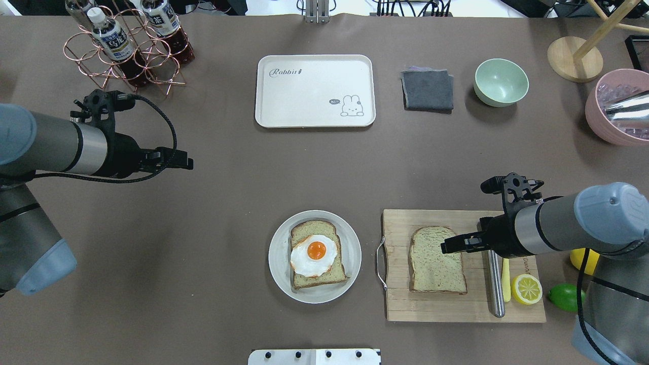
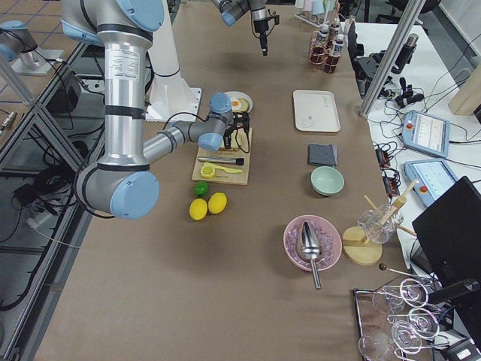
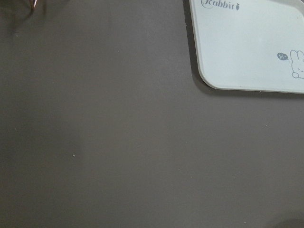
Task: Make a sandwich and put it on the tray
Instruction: 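Lower the right gripper and grasp the plain bread slice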
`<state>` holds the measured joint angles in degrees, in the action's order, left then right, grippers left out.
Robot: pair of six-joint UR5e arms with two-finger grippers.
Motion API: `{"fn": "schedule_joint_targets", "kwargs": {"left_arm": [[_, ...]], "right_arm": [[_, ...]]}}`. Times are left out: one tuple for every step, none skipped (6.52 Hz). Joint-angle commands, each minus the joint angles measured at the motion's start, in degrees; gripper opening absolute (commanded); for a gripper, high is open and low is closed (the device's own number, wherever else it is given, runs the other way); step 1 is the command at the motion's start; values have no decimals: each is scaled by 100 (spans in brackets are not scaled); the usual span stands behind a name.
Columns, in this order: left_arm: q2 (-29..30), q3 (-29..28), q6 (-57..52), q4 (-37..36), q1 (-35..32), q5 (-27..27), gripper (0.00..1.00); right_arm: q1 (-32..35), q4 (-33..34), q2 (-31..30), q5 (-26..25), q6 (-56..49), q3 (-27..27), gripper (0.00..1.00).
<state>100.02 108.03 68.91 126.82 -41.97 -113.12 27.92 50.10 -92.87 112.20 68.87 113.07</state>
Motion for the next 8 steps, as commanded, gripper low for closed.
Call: {"fn": "schedule_joint_targets", "kwargs": {"left_arm": [[0,-1,0,0,-4,0,98],[0,8,0,9,4,0,98],[0,8,0,0,-4,9,98],[0,8,0,9,4,9,98],[0,-1,0,0,13,9,98],[0,-1,0,0,13,9,98],[0,-1,-9,9,13,9,98],[9,-18,-9,9,13,9,98]], "right_arm": [[-146,0,-38,-162,91,-22,72],[-199,9,-47,-189,101,-22,72],[-225,9,-134,-225,101,-22,73],[-252,9,-135,-251,101,-31,73],[-261,9,-126,-269,101,-75,73],[-296,9,-109,-295,162,-92,73],[-339,9,-65,-356,188,-119,68],[-349,9,-74,-357,267,-128,44]]}}
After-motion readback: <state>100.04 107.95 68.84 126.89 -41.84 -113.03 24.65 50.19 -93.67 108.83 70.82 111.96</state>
